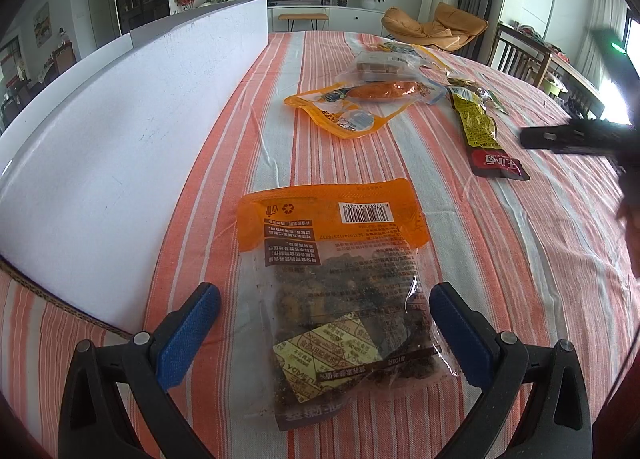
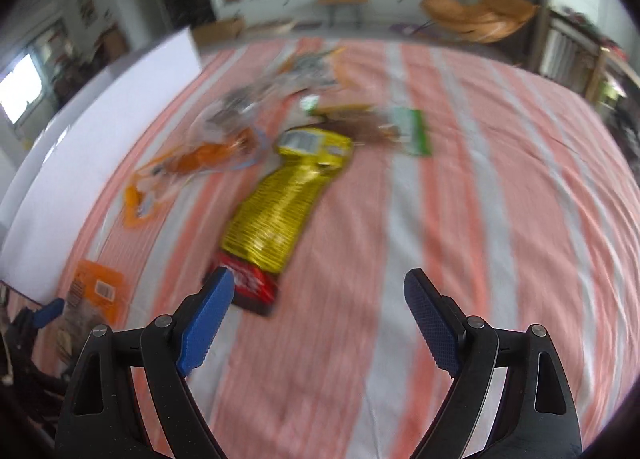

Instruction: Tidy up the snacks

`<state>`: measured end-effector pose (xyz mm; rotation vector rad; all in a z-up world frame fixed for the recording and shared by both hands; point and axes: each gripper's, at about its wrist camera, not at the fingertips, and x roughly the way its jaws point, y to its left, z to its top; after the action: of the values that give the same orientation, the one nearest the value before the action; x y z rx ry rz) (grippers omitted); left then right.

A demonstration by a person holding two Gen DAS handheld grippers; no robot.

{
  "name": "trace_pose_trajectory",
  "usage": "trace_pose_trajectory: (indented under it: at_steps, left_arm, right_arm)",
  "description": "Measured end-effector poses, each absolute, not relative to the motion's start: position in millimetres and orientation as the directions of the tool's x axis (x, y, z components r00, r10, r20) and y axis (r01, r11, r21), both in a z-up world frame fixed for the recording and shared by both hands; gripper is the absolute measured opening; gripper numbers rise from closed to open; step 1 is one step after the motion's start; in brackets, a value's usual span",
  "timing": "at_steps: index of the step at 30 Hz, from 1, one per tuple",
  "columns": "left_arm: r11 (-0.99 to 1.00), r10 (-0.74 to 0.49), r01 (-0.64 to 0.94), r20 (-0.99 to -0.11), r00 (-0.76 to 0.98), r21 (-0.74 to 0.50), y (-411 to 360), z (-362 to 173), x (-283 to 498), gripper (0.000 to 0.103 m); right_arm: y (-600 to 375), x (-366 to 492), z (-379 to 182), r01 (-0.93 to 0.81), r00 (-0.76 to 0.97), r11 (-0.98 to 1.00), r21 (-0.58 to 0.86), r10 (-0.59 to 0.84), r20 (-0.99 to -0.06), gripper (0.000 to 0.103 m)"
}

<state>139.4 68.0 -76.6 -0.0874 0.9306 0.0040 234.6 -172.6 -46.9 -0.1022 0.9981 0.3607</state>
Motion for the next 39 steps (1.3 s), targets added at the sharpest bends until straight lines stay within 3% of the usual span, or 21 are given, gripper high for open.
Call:
trace_pose_trajectory:
  at_steps: [3,10,29,32,34,39]
  left_arm:
    - [0.996,-0.034,-0.041,-0.801,0.598,-0.073,68.2,-76.6,138.7,0.103]
    - [0.997,-0.034,-0.041,-0.801,0.597,-0.073,68.2,-76.5,138.6,0.103]
    - [0.999,-0.034,-0.013,-0.807,0.590,-0.051,62.4,-78.2,140.3,0.103]
    - [0.999,-0.034,-0.013,-0.807,0.590,-0.051,62.3,-78.2,140.3,0.103]
    - [0.999,-0.034,-0.013,-0.807,0.590,-0.051,62.3,-78.2,140.4,0.103]
    - [0.999,-0.034,-0.013,-0.807,0.590,-0.051,62.3,-78.1,140.4,0.103]
  right_arm:
    - [-142.3,254.6,-58.5,-0.374,0.420,0.926,0.043,0.211,-0.882,0.089]
    - [-100.3,270.9,-76.0,-0.280,0.431,0.960,-0.025,0.103,-0.896,0.089]
    - [-101.9,274.7,-79.0,-0.211,0.442,0.977,-0.010,0.086,-0.893,0.089]
    - [-103.0,274.5,-78.3,-0.198,0.438,0.980,-0.015,0.074,-0.896,0.085]
    - [-105.1,272.0,-75.2,-0.191,0.450,0.981,-0.017,0.072,-0.890,0.065]
    - [-107.6,263.5,-71.5,-0.215,0.452,0.976,-0.034,0.069,-0.889,0.051]
